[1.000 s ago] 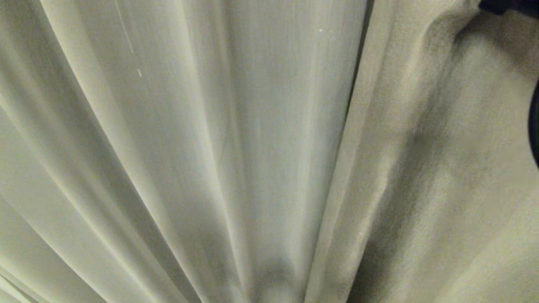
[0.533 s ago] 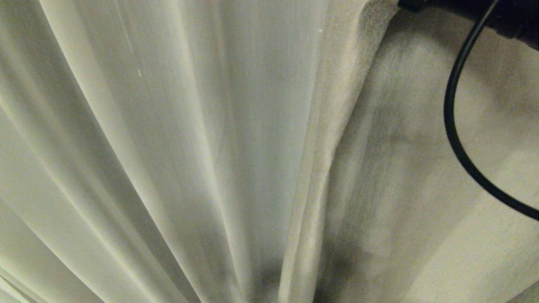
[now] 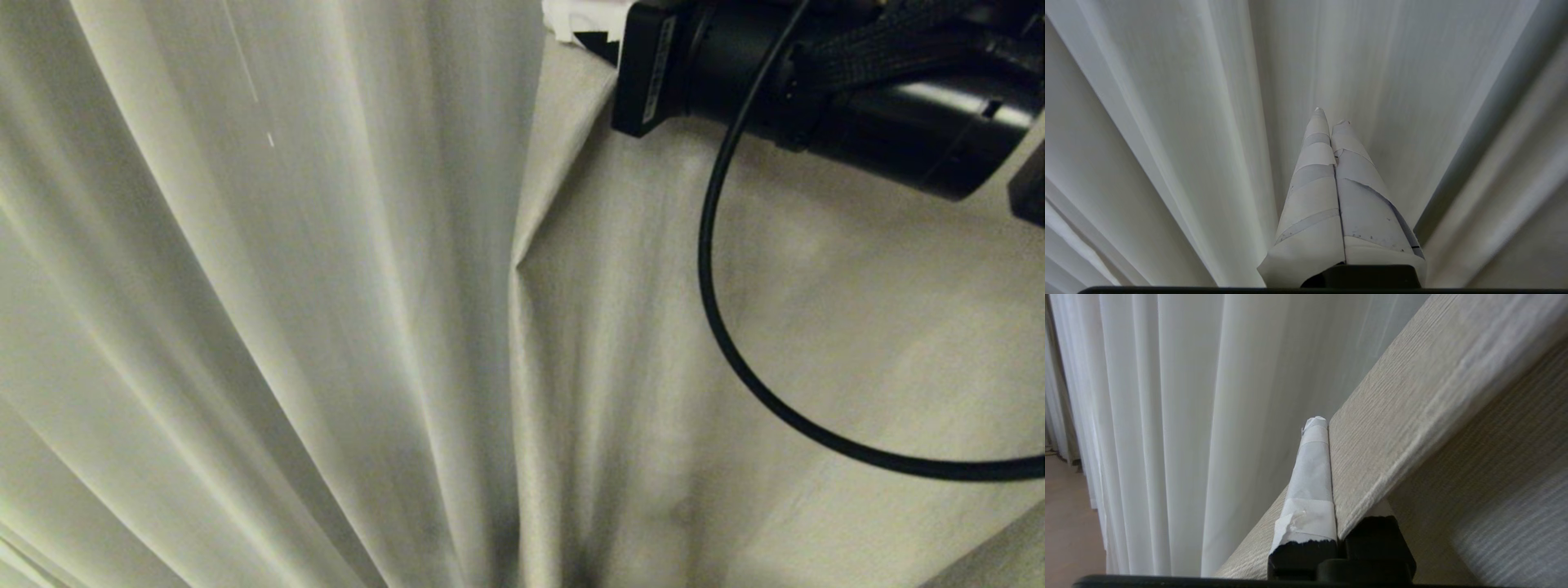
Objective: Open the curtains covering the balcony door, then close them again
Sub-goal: Close the outer curtains on both sides
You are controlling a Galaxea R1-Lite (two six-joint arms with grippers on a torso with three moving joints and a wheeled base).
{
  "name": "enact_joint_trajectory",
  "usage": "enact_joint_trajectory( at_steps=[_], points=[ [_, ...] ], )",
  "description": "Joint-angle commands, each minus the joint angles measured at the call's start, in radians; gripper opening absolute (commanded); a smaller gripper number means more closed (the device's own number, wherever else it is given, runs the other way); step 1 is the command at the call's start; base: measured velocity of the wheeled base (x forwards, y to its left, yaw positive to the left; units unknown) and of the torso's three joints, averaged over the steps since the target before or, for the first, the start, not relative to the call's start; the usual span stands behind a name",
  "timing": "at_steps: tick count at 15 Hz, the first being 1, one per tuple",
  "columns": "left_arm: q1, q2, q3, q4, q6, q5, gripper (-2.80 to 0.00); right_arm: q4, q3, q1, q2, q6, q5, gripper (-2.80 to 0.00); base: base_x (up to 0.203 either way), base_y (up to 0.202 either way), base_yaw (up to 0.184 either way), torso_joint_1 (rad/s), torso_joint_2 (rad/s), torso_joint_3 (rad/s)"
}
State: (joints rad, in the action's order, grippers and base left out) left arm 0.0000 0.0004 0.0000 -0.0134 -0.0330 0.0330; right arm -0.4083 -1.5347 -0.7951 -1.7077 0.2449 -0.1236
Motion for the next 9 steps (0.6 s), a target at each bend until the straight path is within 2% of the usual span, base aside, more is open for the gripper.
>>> enact_joint_trajectory(
  at_steps=[1, 3, 9],
  points=[
    [0.000, 0.000, 0.000, 0.000, 0.000, 0.001, -2.80, -0.006, -0.034, -0.023, -0.039, 0.003, 0.022, -2.80, 0.000, 0.000, 0.000, 0.000, 0.00, 0.000],
    [0.000, 0.000, 0.000, 0.000, -0.001, 0.001, -2.80, -0.007, -0.040, -0.045, -0.051, 0.003, 0.045, -2.80, 0.000, 0.000, 0.000, 0.000, 0.00, 0.000],
    [0.000, 0.000, 0.000, 0.000, -0.001, 0.001, -2.80, -0.011, -0.041, -0.072, -0.066, 0.033, 0.047, -2.80, 0.000, 0.000, 0.000, 0.000, 0.00, 0.000]
  ],
)
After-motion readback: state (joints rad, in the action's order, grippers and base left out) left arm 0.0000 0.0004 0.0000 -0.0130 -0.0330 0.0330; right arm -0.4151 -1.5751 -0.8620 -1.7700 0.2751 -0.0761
